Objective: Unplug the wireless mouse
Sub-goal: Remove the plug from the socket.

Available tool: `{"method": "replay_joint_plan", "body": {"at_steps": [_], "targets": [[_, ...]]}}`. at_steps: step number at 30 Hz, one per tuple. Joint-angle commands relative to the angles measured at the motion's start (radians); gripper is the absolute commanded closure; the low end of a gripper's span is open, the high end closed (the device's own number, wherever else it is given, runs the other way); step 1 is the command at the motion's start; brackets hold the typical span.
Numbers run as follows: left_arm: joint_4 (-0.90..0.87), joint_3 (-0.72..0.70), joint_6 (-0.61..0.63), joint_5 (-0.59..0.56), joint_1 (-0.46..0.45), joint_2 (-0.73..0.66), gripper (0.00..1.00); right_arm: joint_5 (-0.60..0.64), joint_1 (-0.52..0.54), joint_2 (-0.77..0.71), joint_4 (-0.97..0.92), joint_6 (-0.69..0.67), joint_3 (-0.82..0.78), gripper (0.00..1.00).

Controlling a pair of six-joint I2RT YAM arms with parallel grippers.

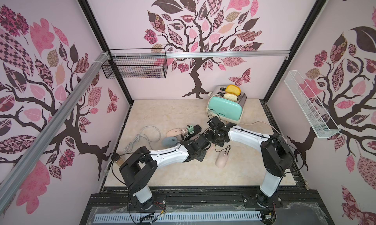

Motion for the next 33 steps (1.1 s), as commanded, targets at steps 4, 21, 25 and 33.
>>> {"method": "replay_joint_plan", "body": {"at_steps": [4, 21, 25, 33], "targets": [[0.018, 0.027, 0.018, 0.003, -0.005, 0.015, 0.87, 0.005, 0.002, 0.056, 0.000, 0.009, 0.026, 0.25], [0.045, 0.038, -0.001, 0.235, 0.056, -0.019, 1.00, 0.029, 0.002, 0.125, -0.002, 0.004, 0.016, 0.28], [-0.006, 0.055, 0.092, -0.211, -0.091, -0.040, 1.00, 0.038, 0.003, 0.135, -0.002, 0.018, 0.009, 0.29], [-0.055, 0.085, 0.087, -0.047, -0.089, -0.038, 1.00, 0.044, 0.001, 0.156, -0.009, 0.014, 0.016, 0.29]]}}
